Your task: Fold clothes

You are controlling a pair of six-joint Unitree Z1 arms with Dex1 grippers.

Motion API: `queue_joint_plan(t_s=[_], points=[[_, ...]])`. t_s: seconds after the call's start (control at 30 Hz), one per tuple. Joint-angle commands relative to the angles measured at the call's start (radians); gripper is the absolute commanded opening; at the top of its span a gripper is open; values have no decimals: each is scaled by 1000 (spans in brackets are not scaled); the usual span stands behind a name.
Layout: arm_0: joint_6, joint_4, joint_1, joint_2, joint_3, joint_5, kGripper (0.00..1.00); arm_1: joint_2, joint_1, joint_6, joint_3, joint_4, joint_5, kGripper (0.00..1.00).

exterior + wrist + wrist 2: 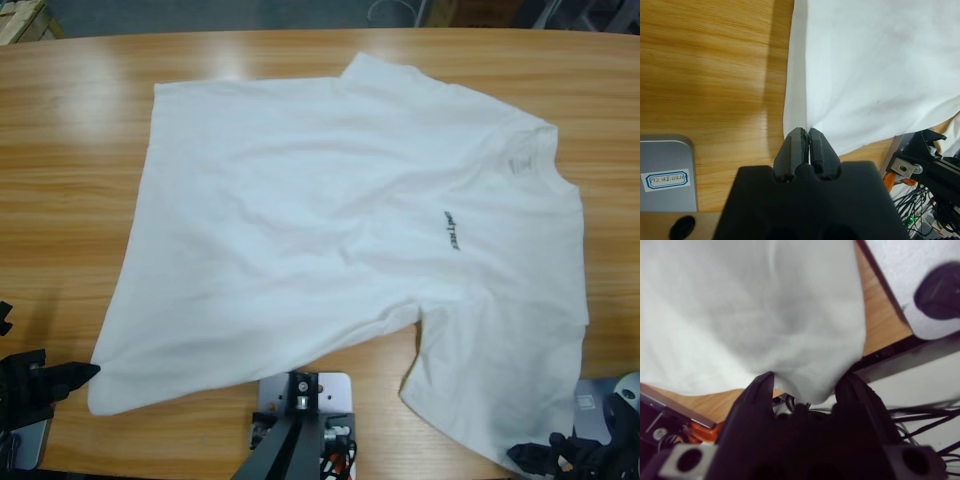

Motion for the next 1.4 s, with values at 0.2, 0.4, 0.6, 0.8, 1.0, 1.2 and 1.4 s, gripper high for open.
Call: queue_joint_plan(t_s=[0.2, 0.4, 0.6, 0.8, 1.0, 1.2, 1.4], points=[[-12, 10, -3, -16, 24, 8, 0, 10, 14, -51, 18, 13, -34, 0], [-12, 10, -3, -21, 26, 10, 0, 8, 14, -56, 18, 38, -34, 0], [-11, 10, -3, -21, 23, 14, 0, 1, 14, -153, -38, 117, -80, 0], [-4, 11, -3, -26, 4, 18, 0, 5, 13, -236, -126, 219, -75, 0], [2, 60, -28, -31, -83, 2, 0, -3, 14, -273, -230, 287, -107, 0], [-15, 76, -33, -33, -76, -56, 0, -10, 14, -259, -239, 296, -108, 0], [-111, 170, -32, -65, -124, -99, 984, -10, 14, -258, -235, 262, -103, 0]])
